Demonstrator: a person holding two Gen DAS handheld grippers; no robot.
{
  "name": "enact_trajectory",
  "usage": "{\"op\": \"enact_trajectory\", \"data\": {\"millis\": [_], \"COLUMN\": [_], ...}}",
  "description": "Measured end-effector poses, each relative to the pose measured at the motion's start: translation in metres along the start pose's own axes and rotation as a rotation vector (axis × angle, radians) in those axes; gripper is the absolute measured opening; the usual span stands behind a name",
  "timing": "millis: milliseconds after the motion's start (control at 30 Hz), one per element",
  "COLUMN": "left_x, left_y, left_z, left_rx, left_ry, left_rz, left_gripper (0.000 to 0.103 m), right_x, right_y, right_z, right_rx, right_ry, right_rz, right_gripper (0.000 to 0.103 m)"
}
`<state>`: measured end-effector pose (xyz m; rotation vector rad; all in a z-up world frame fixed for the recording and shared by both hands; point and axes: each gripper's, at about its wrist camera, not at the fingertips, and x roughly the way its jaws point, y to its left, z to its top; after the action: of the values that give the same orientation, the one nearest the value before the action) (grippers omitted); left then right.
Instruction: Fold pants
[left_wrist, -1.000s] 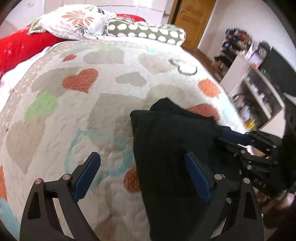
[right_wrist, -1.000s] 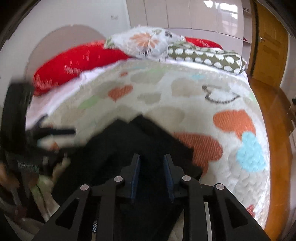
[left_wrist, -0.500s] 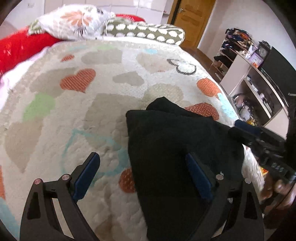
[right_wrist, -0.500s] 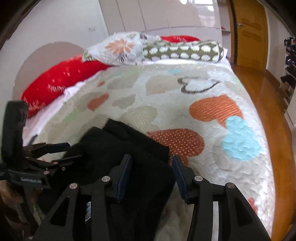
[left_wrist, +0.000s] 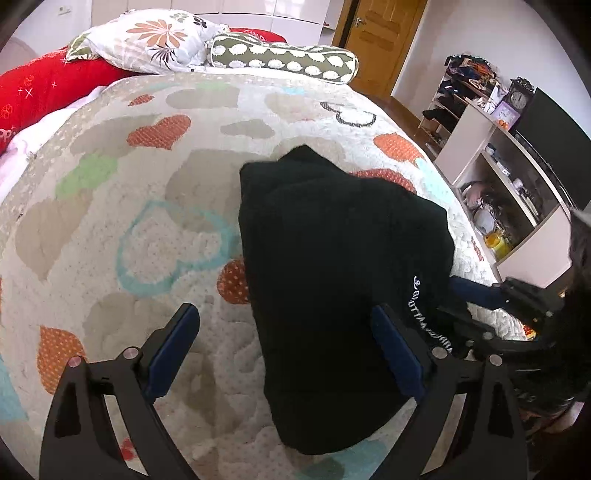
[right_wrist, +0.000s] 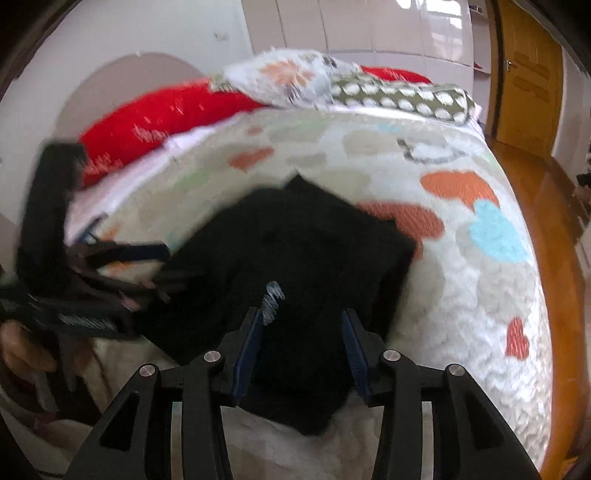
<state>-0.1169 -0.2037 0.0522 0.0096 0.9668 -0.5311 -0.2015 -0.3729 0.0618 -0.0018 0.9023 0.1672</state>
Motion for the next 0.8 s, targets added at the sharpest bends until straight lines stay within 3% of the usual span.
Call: {"op": "enact_trajectory", "data": {"millis": [200, 400, 567, 700, 800], "left_x": [-0.001, 0.001, 0.001, 0.004, 0.007], "left_y": [-0.01, -0.009, -0.011, -0.011, -0.012], "left_z": [-0.005, -0.006, -0.007, -0.006, -0.006], "left_rx": [0.033, 0.019, 0.022, 0.021, 0.021], "left_ry": [-0.004, -0.001, 0.0, 0.003, 0.006], "left_rz": [0.024, 0.024, 0.027, 0.02, 0.017], "left_gripper": [0.096, 0.096, 0.096, 0.096, 0.097], "right_x": [-0.008, -0.026, 0.0, 0.031, 0.042], "right_y": [-0.008, -0.01, -0.005, -0.015, -0.026], "right_z": [-0.002, 0.02, 0.039, 0.049, 0.051], "right_rx": [0.051, 0.076, 0.04, 0.051, 0.073], "right_ry": [-0.02, -0.11, -0.093, -0.047, -0.042], "right_rz": [0.02, 0.019, 0.007, -0.06, -0.039], "right_gripper": [0.047, 0.047, 0.046, 0.043, 0.046]}}
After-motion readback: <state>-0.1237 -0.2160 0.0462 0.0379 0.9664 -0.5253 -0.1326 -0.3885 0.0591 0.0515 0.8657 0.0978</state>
